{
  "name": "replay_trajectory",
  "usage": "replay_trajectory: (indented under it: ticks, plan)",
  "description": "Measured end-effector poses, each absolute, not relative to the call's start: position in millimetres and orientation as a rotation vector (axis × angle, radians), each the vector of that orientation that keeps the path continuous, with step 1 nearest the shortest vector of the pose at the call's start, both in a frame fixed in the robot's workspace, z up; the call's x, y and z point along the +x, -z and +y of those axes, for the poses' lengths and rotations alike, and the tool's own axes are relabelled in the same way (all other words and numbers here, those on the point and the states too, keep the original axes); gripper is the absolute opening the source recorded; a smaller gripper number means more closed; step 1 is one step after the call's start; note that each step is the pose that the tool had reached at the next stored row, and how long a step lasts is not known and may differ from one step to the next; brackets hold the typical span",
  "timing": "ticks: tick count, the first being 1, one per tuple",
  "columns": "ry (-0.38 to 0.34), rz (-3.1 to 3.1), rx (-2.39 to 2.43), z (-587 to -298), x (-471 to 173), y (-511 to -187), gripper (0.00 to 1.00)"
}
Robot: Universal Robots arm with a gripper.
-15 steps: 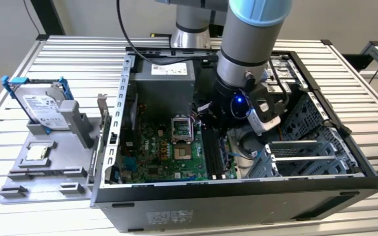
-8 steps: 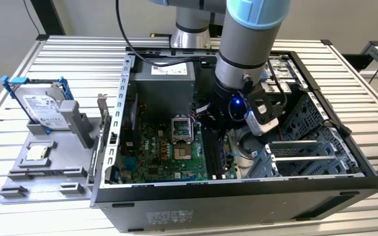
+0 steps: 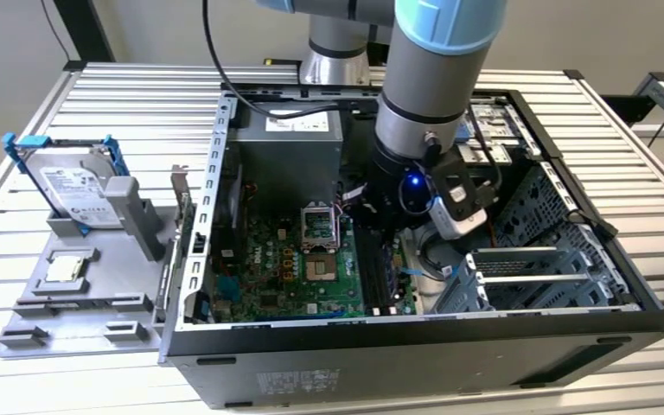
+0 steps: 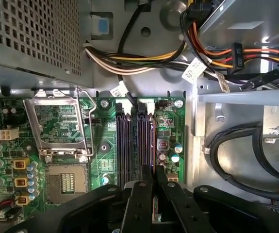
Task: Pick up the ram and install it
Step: 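Insert the ram into the slot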
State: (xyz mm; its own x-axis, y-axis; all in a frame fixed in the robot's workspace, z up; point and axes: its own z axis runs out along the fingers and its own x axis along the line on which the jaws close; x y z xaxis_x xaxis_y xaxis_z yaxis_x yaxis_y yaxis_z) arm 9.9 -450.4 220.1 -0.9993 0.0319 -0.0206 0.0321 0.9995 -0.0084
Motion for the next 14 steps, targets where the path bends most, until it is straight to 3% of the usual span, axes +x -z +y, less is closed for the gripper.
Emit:
replay_trajectory:
  ticks: [14]
  plan:
    - [0.014,3.121,0.049,-450.4,9.7,-214.4,0.0]
